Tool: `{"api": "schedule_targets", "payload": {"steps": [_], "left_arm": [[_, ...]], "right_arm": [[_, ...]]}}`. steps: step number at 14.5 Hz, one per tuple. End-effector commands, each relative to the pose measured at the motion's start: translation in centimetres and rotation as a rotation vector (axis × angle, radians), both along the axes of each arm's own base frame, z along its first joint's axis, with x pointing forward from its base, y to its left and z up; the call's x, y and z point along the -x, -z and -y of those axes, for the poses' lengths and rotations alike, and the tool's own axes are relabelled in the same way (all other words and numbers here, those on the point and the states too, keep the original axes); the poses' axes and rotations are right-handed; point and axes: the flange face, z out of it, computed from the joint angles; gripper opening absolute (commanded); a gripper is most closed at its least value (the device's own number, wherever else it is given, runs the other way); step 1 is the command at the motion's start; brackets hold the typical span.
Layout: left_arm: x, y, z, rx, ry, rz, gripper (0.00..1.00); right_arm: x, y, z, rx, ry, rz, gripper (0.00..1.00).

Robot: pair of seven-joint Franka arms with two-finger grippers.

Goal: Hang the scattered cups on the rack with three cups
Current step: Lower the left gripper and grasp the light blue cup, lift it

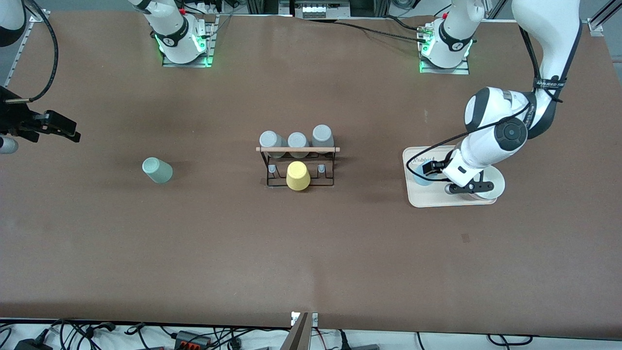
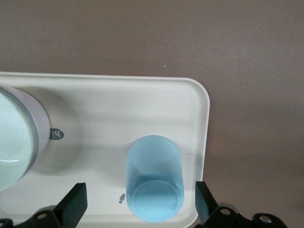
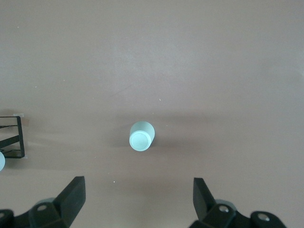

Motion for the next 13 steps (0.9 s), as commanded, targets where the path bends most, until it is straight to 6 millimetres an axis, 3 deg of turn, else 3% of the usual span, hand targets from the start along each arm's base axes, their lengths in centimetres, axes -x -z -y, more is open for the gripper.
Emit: {"api": "schedule_targets", "payload": {"steps": [1,7,9,13], "left_arm": [[1.0,1.4,1.4,0.000,-0.007,-0.011,1.00],[1.7,2.9,1.5,-0.007,-0.005,-0.041,0.97],[2.0,3.1,1.5,-0.010,-0.004,-0.047,0.89],[1.7,2.9,1.5,-0.007,-0.008,-0.041,0.62]], "right_arm": [[0.3,0.0,0.2,0.005,-0.002,-0.002,1.00],[0.3,0.1,0.4,0.005,0.001,-0.007,1.00],[0.3,0.1,0.4,0.005,0.001,-0.007,1.00],[0.3,0.1,0.4,0.005,0.001,-0.007,1.00]]}}
